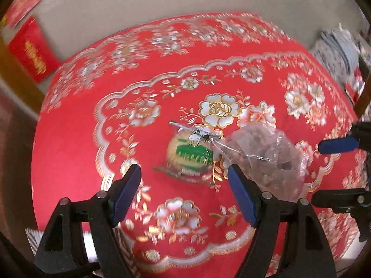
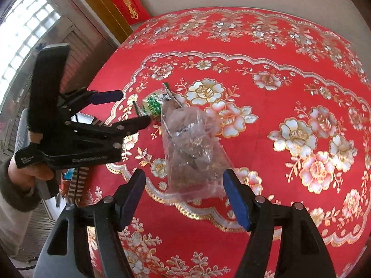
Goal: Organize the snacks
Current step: 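Grasp the green-labelled cake packet with the left tool while the right tool grasps the clear bag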
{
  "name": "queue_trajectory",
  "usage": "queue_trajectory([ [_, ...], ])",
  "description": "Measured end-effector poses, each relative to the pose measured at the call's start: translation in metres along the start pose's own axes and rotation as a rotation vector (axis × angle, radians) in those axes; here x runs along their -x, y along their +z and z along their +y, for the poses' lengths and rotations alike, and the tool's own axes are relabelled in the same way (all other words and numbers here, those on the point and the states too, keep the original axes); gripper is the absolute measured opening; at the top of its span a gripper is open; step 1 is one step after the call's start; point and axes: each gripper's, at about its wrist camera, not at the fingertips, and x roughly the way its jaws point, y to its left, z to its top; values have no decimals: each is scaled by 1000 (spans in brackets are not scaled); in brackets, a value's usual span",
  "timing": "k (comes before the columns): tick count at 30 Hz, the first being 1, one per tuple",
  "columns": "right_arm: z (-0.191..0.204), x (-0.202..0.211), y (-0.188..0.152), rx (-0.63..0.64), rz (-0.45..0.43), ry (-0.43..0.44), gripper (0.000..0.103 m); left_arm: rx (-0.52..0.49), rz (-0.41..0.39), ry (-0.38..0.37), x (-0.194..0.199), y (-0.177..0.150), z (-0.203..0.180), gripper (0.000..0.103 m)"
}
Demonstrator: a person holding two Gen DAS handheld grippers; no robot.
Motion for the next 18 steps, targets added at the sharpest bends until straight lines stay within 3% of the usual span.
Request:
queue_trajectory([
  [5,3,-13,11,49,11,-45,69,-36,29,-37,-23,10,4,77],
  [13,17,-45,23,165,75,-103,69,-107,56,-34,-41,15,6,77],
  [18,21,-56,27,192,94,-119,69,-91,68,-62,-47,15,10,77],
])
